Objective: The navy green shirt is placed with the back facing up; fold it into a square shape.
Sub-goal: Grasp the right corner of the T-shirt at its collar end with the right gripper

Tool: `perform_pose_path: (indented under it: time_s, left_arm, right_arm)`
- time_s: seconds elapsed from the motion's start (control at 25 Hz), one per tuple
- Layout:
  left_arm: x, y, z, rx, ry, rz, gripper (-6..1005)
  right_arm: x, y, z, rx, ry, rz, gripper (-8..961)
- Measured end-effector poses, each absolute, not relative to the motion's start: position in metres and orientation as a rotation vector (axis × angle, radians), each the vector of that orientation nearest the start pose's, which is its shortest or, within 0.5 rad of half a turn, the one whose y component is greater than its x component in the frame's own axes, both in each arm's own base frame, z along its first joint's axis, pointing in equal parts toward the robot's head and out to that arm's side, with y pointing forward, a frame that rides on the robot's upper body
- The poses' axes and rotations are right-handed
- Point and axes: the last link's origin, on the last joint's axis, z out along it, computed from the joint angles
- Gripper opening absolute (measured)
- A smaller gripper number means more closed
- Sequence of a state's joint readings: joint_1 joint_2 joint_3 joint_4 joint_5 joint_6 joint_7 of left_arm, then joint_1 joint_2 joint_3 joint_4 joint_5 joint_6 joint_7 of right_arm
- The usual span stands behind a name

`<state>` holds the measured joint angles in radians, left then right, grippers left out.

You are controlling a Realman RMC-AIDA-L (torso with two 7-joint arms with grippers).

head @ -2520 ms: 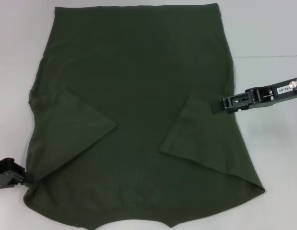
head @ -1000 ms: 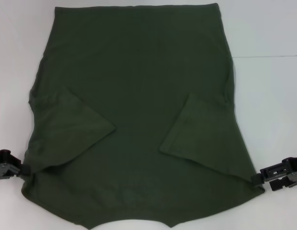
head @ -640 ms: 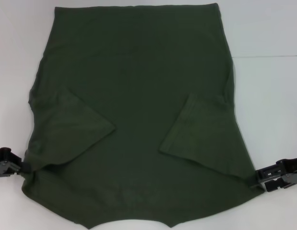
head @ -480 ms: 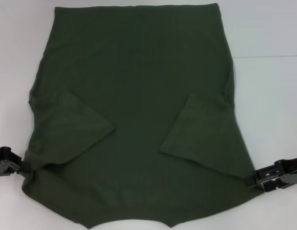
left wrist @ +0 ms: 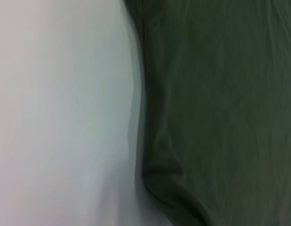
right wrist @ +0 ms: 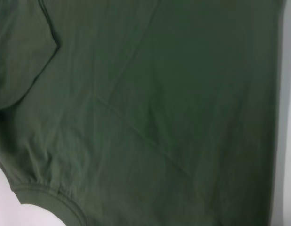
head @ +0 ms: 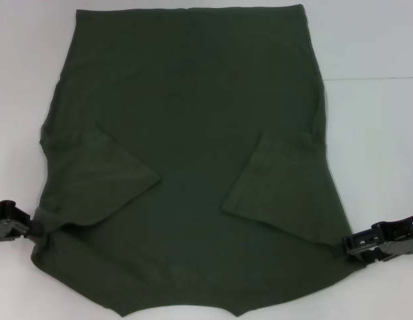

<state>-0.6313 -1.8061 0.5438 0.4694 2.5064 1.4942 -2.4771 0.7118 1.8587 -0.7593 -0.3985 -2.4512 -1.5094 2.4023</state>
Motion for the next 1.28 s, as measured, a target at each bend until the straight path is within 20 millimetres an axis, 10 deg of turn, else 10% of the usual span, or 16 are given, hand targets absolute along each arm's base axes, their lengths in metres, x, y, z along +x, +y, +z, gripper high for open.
perform_pose_path:
  time_s: [1.08,1.28]
  left_arm:
    - [-0.343,0.346,0.078,2.372,2.407,0.216,27]
    - [-0.343,0.346,0.077,2.371,2.406,0.217,27]
  right_arm:
    - [0.296,0.347,0.012,-2.365,1.985,0.016,858]
    - [0.297,0.348,0.012,-2.362,1.980,0.016,641]
